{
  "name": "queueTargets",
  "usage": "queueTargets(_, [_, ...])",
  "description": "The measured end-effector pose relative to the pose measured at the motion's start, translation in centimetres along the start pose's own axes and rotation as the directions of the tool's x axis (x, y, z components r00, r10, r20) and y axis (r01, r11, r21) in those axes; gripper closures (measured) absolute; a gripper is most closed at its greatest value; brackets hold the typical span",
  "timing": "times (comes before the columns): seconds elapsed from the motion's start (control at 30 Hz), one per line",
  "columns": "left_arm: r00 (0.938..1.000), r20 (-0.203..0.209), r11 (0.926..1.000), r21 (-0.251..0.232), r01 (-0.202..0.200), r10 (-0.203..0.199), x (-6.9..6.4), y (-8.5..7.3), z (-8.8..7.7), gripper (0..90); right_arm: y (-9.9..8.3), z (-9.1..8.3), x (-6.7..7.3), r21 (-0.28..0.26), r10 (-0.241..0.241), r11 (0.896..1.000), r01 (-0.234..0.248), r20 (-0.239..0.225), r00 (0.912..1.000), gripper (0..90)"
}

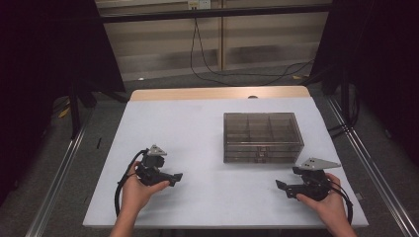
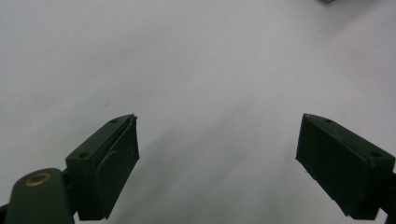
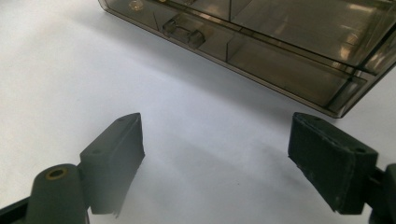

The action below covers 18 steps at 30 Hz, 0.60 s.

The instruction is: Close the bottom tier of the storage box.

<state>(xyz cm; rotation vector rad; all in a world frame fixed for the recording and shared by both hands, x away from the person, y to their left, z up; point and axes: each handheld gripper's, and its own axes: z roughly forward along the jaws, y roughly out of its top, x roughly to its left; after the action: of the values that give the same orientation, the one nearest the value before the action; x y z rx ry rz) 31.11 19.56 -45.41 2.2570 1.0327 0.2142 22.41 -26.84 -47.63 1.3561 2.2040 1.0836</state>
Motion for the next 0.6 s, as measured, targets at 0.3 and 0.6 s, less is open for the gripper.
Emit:
queueTargets(0.3, [1.0000, -0.004, 0.9994, -0.035, -0.003, 0.003, 0.09, -0.51, -0.45, 11.9, -0.14, -0.22, 0.02, 0.004, -0.006, 1.000, 0.006, -0.006, 1.0000, 16.2])
queueTargets(0.6, [1.0000, 0.002, 0.9990, -0.044, -0.006, 0.006, 0.43, -0.85, -0.56, 9.8, -0.17, -0.48, -0.18, 0.002, -0.006, 1.000, 0.006, -0.015, 0.9999, 14.7])
